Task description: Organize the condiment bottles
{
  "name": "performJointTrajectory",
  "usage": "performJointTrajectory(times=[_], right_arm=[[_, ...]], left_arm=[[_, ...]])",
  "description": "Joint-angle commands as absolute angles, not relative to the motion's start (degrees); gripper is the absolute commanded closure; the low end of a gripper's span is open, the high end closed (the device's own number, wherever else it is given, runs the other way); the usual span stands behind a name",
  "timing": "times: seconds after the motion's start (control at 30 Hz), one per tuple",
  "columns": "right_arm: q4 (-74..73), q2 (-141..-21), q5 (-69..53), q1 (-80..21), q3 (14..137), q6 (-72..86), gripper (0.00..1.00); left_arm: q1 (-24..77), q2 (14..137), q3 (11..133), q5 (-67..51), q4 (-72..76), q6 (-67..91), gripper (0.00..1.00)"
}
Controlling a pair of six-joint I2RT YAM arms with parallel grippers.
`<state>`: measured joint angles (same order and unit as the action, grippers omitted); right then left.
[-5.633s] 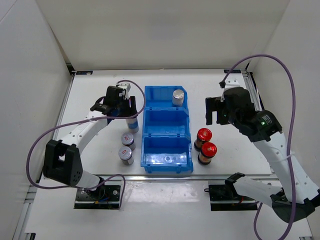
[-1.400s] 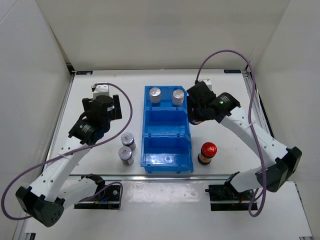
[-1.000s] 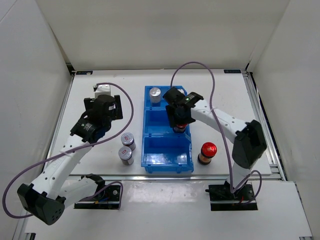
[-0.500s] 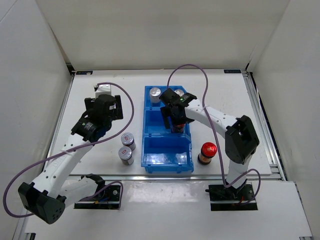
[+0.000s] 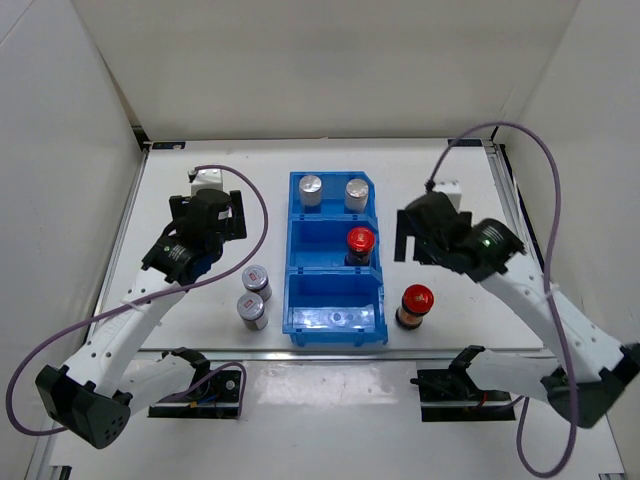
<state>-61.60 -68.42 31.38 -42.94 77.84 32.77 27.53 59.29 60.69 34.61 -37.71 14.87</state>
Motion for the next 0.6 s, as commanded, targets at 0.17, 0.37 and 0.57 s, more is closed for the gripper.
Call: performJointTrajectory(times=[0.17,0.37,0.57], right_arm=[[-70.65,-64.33,25.93,-42.63,65.4,45.93,0.0],[-71.11,-68.63,21.19,-42.63,59.78,52.73,0.0],[-68.55,-69.17,17.41,-42.63,56.43,55.28,0.14]], left_arm=[[27.33,57.74,60.82,33.49,-37.27,14.68,0.0],[27.33,57.74,60.82,33.49,-37.27,14.68,0.0],[27.33,57.74,60.82,33.49,-37.27,14.15,0.0]])
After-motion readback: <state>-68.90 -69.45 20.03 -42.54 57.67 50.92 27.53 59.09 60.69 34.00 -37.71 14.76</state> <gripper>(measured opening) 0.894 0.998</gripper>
